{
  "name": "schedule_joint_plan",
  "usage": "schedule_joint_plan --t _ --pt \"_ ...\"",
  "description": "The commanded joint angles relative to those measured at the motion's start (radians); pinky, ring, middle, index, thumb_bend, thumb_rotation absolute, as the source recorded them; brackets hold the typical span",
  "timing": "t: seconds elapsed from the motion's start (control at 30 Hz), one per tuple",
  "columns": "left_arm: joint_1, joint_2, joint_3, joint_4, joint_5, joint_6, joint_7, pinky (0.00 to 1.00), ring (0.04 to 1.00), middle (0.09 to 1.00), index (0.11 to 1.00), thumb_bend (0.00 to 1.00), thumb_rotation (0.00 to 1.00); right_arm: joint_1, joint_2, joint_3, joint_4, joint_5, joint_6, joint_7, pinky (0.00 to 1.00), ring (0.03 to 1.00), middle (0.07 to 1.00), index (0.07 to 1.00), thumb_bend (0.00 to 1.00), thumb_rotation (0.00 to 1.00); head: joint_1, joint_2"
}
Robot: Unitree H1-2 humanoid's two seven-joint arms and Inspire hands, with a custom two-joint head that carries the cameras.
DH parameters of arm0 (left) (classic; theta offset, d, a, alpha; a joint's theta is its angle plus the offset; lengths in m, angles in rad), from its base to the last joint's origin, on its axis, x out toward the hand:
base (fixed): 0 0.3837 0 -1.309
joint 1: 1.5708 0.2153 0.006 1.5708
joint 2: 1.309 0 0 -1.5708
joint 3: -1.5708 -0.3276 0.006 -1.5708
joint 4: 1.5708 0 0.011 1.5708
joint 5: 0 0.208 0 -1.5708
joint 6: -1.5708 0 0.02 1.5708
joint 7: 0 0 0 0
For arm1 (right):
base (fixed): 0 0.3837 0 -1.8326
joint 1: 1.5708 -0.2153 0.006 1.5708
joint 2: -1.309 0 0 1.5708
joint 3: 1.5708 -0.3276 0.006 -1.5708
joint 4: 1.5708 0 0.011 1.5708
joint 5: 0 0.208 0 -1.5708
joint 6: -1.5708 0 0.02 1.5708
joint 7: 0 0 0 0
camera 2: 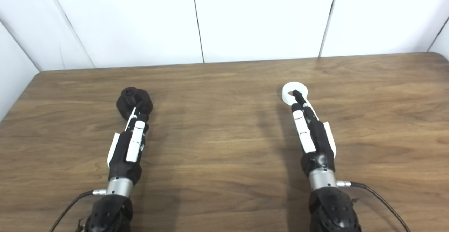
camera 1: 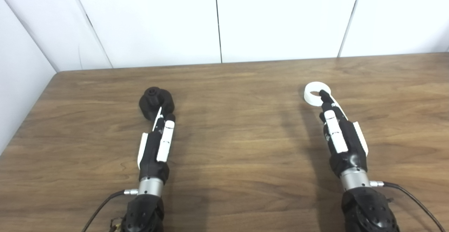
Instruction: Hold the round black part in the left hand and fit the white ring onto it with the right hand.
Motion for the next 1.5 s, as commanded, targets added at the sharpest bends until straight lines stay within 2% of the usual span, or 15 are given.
schedule_joint_plan --t 0.0,0.6,0.8,0.93,1.1,1.27,1.33,1.43,1.47 --pt "-0.017 0.008 -0.003 -0.036 0.015 -0.013 0.002 1.0 1.0 0.999 1.0 0.55 0.87 -0.026 0.002 0.002 -0.04 0.006 -0.01 0.01 1.0 1.0 0.972 0.908 0.38 0.77 0.0 0.001" --pt "-0.02 0.01 0.0 -0.029 0.027 -0.019 0.01 1.0 1.0 1.0 1.0 0.58 0.85 -0.036 -0.001 0.001 -0.021 0.03 -0.023 0.015 1.0 1.0 0.976 0.91 0.37 0.75 0.011 0.0" --pt "-0.006 0.043 -0.009 -0.048 0.124 -0.015 0.028 1.0 1.0 1.0 1.0 0.57 0.81 -0.043 -0.004 0.003 -0.016 0.036 -0.02 0.018 1.0 1.0 0.974 0.91 0.39 0.77 0.02 -0.001" --pt "0.0 0.075 -0.01 -0.059 0.227 -0.017 0.052 0.96 0.984 0.993 0.994 0.62 0.78 -0.046 -0.008 0.007 -0.012 0.024 -0.016 0.016 1.0 1.0 0.973 0.909 0.39 0.79 0.016 -0.004" --pt "-0.001 0.103 0.015 -0.085 0.268 -0.001 0.064 0.95 0.972 0.98 0.985 0.67 0.63 -0.046 -0.016 0.006 -0.015 0.024 -0.013 0.021 1.0 1.0 0.971 0.91 0.4 0.79 0.022 -0.004" --pt "-0.013 0.144 0.037 -0.107 0.337 0.015 0.069 0.89 0.945 0.962 0.961 0.8 0.49 -0.047 -0.014 0.004 -0.011 0.026 -0.016 0.019 1.0 1.0 0.968 0.909 0.38 0.79 0.026 -0.005" --pt "-0.022 0.165 0.043 -0.117 0.379 0.028 0.071 0.88 0.948 0.957 0.952 0.85 0.46 -0.049 -0.011 0.002 -0.009 0.032 -0.015 0.02 1.0 1.0 0.969 0.909 0.39 0.79 0.026 -0.005" --pt "-0.041 0.194 0.06 -0.124 0.408 0.047 0.065 0.79 0.9 0.933 0.942 0.89 0.42 -0.051 -0.006 0.0 -0.007 0.04 -0.014 0.017 1.0 0.994 0.965 0.905 0.4 0.77 0.031 -0.001" --pt "-0.048 0.201 0.066 -0.124 0.409 0.057 0.062 0.81 0.913 0.941 0.94 0.9 0.41 -0.052 -0.007 0.0 -0.006 0.039 -0.014 0.017 1.0 0.988 0.963 0.903 0.41 0.77 0.036 -0.004"
